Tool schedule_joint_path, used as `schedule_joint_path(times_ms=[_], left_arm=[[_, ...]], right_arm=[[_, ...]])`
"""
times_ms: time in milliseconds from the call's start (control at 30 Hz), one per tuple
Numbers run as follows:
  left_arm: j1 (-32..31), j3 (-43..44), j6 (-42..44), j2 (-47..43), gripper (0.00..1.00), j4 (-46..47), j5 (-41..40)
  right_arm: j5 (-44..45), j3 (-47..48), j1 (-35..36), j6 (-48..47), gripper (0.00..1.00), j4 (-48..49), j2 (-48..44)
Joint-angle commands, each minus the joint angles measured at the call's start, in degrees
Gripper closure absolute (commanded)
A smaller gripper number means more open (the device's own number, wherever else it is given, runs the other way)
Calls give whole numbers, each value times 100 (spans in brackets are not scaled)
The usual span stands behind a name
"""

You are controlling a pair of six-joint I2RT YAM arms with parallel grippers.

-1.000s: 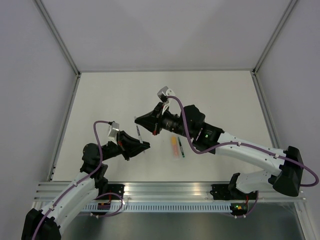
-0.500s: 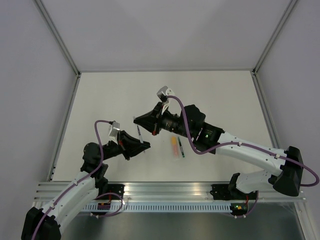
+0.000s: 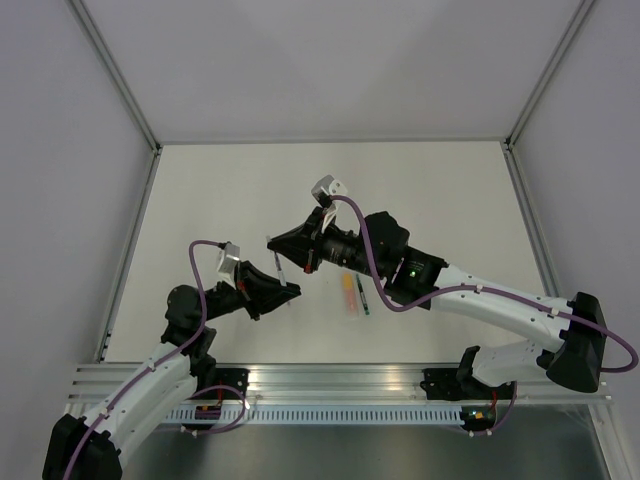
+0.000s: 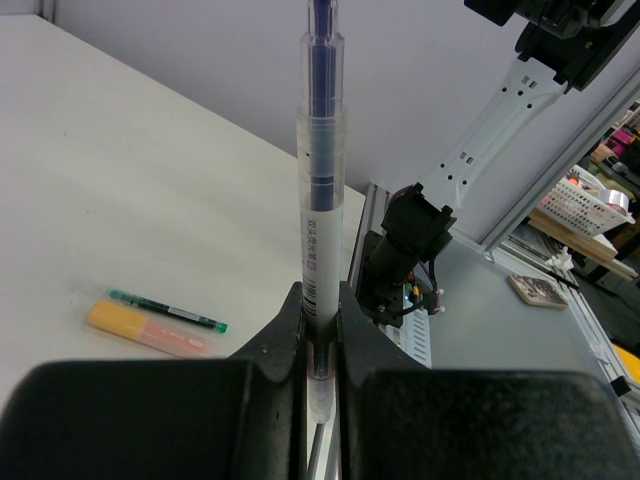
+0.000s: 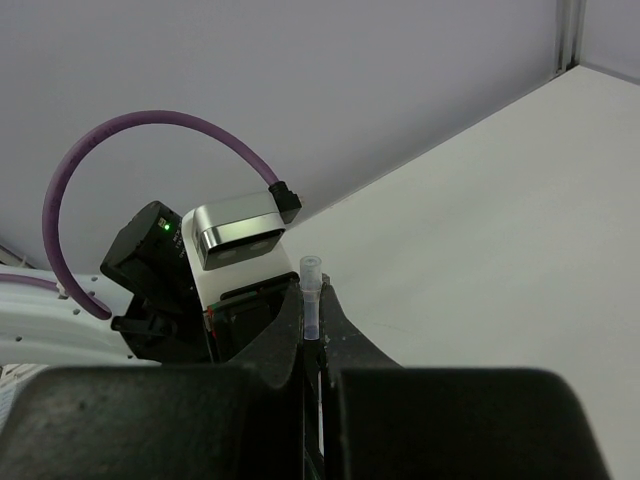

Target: Insert the pens into the pen caps

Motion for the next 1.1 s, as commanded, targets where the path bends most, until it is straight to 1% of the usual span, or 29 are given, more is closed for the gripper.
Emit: schedule_joint_path(times_ms=[0,433,800,900,1067], left_arm=[[1,19,-33,-31,98,198,-25],[1,10,-33,-75,98,180,-43],[-8,19,38,-181,98,4,-174],[1,19,38,-190,98,-22,-218],[1,-16,-32,-321,98,-75,-350]], right_arm=[[64,-9,32,-142,100,59,-69],[81,-62,32,-247,100,59,-16],[-138,-167,49,-195,100,102,19],[-182,-316,136,-177,100,225,1],[-112,-905,286,-107,100,682,-139]])
